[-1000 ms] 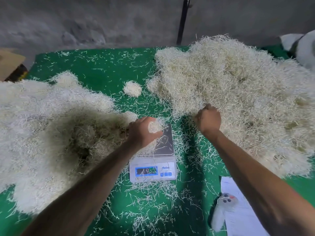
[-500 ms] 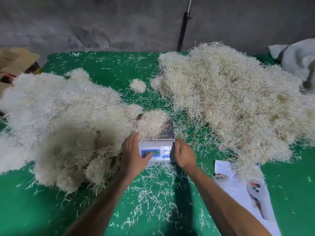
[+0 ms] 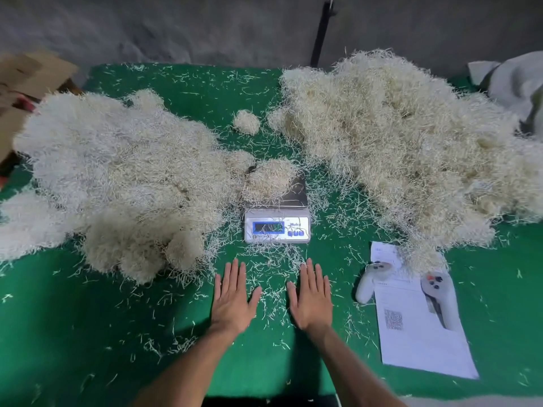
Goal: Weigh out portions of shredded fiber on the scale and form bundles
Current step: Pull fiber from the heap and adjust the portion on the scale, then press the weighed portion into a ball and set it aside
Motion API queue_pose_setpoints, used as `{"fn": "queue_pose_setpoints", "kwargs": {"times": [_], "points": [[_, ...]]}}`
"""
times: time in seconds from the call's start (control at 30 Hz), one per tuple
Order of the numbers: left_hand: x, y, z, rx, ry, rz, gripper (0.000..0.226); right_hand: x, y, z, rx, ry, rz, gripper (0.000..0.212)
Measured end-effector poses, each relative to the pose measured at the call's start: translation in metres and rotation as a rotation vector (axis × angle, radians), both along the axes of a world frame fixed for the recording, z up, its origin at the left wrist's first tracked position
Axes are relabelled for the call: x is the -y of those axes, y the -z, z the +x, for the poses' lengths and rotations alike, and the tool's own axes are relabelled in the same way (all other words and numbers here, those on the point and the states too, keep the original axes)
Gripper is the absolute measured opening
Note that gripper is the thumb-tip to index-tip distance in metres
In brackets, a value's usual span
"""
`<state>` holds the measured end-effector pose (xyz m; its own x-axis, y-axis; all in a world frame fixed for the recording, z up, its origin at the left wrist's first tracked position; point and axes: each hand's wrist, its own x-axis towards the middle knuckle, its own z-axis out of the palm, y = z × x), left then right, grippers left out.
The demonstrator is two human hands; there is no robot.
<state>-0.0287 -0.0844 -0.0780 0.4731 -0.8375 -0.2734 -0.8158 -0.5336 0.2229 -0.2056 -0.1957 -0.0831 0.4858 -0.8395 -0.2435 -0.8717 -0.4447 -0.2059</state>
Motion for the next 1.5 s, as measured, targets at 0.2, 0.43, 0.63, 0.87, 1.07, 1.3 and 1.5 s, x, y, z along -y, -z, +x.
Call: {"fn": "queue_pose_setpoints", "kwargs": {"times": [0.2, 0.43, 0.63, 0.87, 1.07, 1.3, 1.5], "points": [[-0.006, 0.0, -0.001, -0.003, 0.029, 0.027, 0.078, 0.0, -0.002, -0.004, 0.0, -0.015, -0.008, 0.069], [-0.003, -0.005, -0.005, -0.002, -0.023, 0.002, 0.079, -0.003, -0.011, -0.002, 0.139, 0.069, -0.012, 0.059], [0.042, -0.038, 0.0, -0.079, -0.195, -0.253, 0.06, 0.049, -0.046, 0.017, 0.278, 0.051, -0.079, 0.04], [0.148, -0.111, 0.043, -0.12, -0.073, -0.604, 0.061, 0.152, -0.118, 0.077, 0.713, 0.185, 0.07, 0.029], [0.243, -0.137, 0.082, -0.193, -0.16, -0.293, 0.108, 0.236, -0.127, 0.115, 0.601, 0.099, 0.095, 0.049], [0.302, -0.112, 0.099, 0.004, 0.009, -0.109, 0.089, 0.279, -0.101, 0.145, 0.405, -0.092, 0.176, 0.027], [0.3, -0.117, 0.117, -0.101, -0.004, -0.377, 0.064, 0.335, -0.101, 0.118, 0.616, 0.191, 0.229, 0.029]]}}
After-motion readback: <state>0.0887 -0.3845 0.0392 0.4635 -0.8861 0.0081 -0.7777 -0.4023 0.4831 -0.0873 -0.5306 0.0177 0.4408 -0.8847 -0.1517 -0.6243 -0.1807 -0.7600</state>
